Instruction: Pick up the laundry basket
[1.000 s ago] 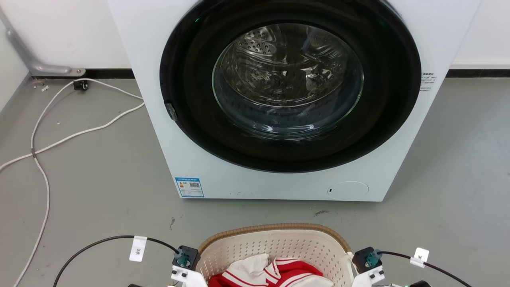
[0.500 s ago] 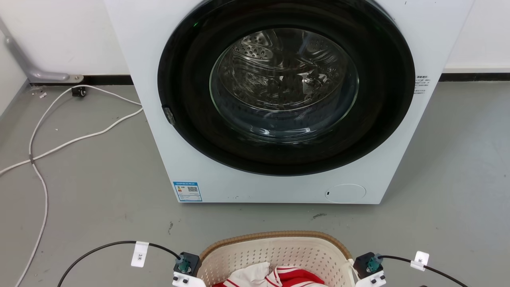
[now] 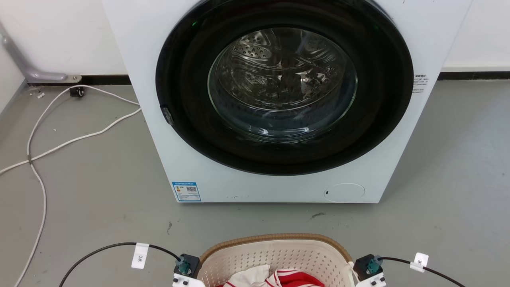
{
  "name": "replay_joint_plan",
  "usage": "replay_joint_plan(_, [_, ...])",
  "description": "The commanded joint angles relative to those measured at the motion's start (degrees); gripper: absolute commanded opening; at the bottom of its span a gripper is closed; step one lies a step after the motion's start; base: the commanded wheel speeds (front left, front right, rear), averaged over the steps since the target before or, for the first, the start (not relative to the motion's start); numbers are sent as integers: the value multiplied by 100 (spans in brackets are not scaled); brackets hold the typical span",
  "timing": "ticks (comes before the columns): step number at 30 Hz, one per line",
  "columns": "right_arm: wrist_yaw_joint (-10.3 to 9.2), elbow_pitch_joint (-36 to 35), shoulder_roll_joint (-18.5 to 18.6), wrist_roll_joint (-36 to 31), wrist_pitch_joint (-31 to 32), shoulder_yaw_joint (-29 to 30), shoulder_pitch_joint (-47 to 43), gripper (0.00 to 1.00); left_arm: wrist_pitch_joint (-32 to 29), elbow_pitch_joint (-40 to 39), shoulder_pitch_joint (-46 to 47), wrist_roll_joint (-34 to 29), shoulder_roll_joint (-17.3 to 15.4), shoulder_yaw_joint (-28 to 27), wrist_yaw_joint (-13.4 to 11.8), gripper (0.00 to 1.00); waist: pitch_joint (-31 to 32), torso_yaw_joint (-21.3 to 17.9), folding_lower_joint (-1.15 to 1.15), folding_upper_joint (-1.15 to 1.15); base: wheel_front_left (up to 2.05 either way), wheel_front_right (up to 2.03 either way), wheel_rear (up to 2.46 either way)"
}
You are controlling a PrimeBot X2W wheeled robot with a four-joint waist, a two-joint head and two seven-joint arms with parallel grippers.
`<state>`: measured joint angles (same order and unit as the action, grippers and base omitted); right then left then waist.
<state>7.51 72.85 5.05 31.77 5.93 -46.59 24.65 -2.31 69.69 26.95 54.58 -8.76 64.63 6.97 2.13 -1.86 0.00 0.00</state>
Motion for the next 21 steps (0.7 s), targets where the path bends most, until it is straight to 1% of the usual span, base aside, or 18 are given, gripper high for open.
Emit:
replay_joint_plan(1, [-4, 13, 83, -2, 20, -58, 35, 0, 55, -30, 46, -14, 0, 85, 82, 0, 3, -5, 0, 0, 0, 0, 0])
replay_joint_plan(21, [-4, 65, 104, 321, 16, -393, 34, 0, 126, 5, 107, 305, -7, 421, 83, 0, -2, 13, 0, 0, 0, 0, 0])
